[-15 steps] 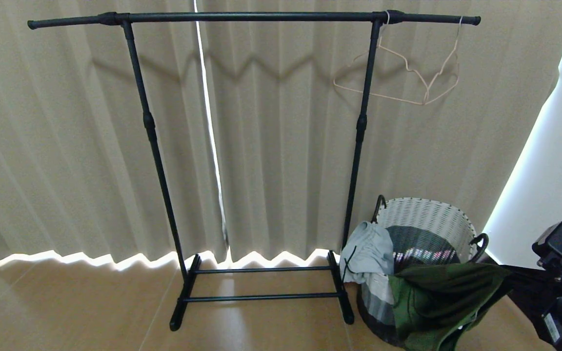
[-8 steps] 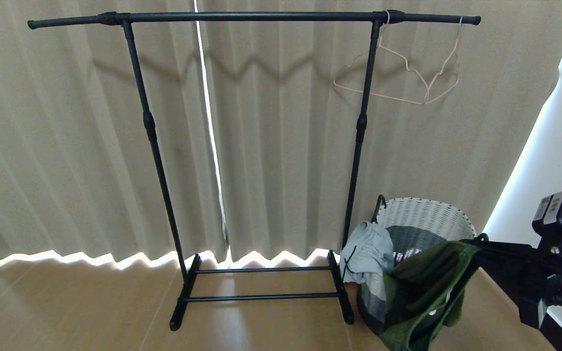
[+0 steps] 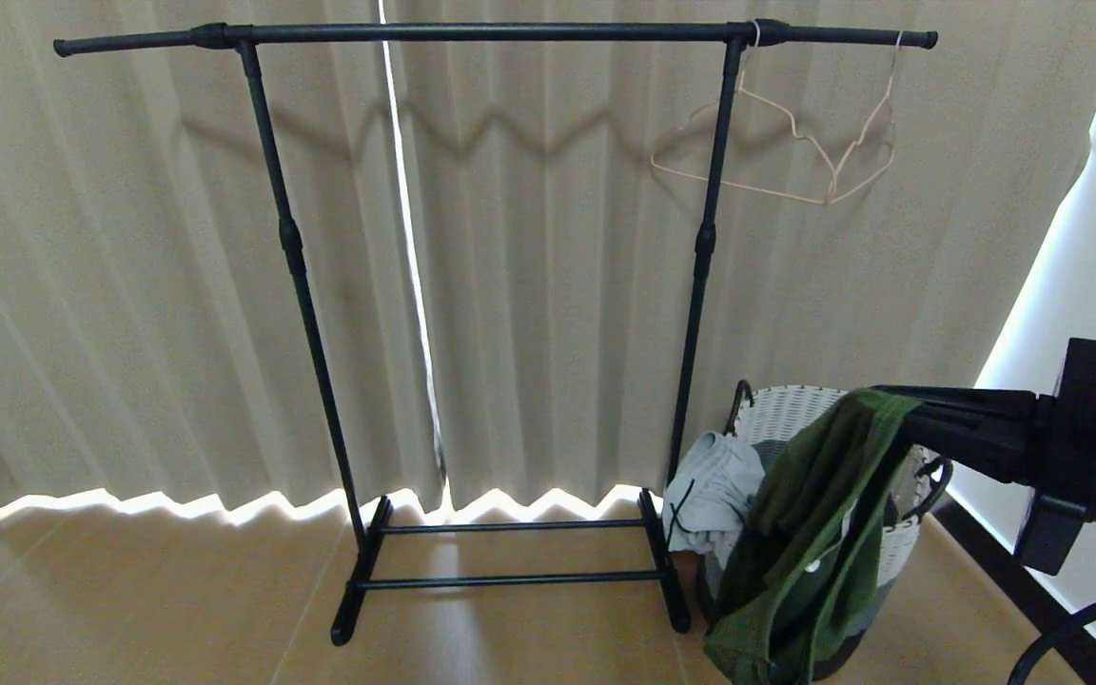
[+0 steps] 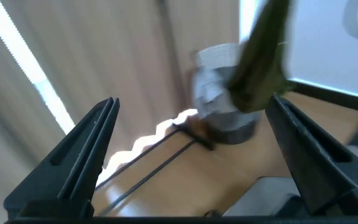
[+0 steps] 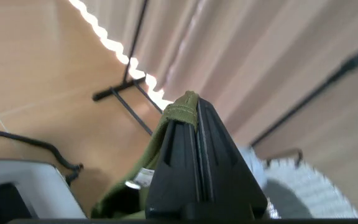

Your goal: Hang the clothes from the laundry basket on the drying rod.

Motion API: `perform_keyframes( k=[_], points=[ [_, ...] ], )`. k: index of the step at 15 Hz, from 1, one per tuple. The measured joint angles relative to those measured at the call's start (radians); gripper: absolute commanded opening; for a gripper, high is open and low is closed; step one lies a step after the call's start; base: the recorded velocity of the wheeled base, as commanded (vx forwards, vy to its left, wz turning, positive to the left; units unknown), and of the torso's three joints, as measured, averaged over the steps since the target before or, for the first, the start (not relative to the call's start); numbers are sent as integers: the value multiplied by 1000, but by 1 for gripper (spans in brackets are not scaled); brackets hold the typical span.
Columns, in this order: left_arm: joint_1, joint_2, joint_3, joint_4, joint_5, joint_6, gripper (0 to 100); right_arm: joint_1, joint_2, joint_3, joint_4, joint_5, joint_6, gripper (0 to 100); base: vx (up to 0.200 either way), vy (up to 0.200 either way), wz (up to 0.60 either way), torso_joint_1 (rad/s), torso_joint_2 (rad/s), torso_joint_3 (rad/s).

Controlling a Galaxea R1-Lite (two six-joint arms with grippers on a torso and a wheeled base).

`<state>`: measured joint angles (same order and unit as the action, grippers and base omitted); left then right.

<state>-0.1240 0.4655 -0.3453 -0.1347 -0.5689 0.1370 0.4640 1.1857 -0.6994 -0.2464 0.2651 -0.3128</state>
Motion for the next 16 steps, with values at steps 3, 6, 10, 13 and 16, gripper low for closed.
perform_keyframes(
  k=[3, 6, 10, 13, 16],
  points=[
    [-160, 197, -38, -131, 3, 1, 100, 51, 27, -56, -1, 1, 0, 0, 0, 0, 0, 0, 0, 0],
    [-291, 394, -50, -241, 5, 0, 100, 61, 41, -69, -3, 3, 3, 0, 0, 0, 0, 0, 0, 0],
    [-451, 693, -53, -483, 39, 0, 100, 73, 53, -86, -2, 44, 10, 0, 0, 0, 0, 0, 0, 0],
    [-581, 958, -53, -719, 130, -10, 100, 97, 79, -105, -9, 51, 19, 0, 0, 0, 0, 0, 0, 0],
    [-721, 1233, -60, -990, 270, -74, 100, 140, 139, -117, -128, 50, 62, 0, 0, 0, 0, 0, 0, 0]
  ],
)
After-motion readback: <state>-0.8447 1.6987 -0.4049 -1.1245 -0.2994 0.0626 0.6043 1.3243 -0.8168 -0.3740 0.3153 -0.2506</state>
